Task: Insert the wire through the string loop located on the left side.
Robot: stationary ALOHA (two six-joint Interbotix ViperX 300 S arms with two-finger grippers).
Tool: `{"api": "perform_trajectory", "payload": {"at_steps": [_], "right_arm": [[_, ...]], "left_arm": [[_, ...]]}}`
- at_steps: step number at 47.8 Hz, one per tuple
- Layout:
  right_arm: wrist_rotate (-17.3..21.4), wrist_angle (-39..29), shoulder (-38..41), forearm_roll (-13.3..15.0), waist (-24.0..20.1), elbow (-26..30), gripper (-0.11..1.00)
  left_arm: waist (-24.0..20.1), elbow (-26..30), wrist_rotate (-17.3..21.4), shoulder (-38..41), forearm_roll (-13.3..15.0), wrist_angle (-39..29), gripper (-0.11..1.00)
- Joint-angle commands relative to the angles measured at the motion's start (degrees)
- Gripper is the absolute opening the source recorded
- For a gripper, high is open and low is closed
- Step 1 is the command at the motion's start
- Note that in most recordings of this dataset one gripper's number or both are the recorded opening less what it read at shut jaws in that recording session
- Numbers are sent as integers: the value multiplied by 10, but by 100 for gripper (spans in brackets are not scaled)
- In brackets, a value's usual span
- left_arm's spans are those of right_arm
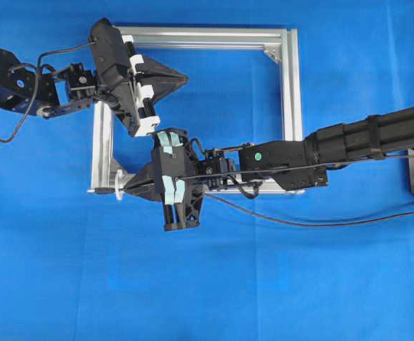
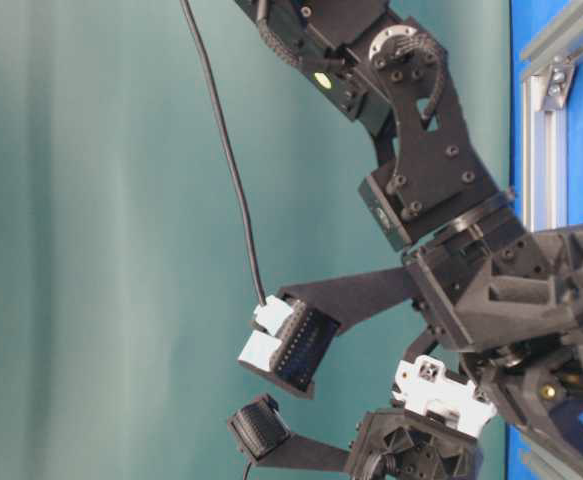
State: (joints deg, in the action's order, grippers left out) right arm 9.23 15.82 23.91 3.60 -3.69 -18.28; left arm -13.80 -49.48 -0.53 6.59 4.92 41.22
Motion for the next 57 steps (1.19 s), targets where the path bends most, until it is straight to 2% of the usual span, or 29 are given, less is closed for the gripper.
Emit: {"api": "perform_trajectory", "payload": {"at_steps": [1, 16, 31, 48, 57], "right_arm": [[-1, 3, -11, 1, 2, 11, 0], [-1, 3, -11, 0, 3, 11, 0], [-1, 3, -11, 1, 3, 11, 0], [-1, 3, -11, 1, 3, 11, 0], [-1, 3, -11, 1, 4, 11, 0]], "left_arm": [[3, 4, 1, -20, -1, 4, 0], [4, -24, 1, -40, -1, 4, 0], [11, -127, 1, -120, -1, 7, 0], [2, -256, 2, -249, -1, 4, 0], [4, -281, 1, -293, -1, -4, 0]]}}
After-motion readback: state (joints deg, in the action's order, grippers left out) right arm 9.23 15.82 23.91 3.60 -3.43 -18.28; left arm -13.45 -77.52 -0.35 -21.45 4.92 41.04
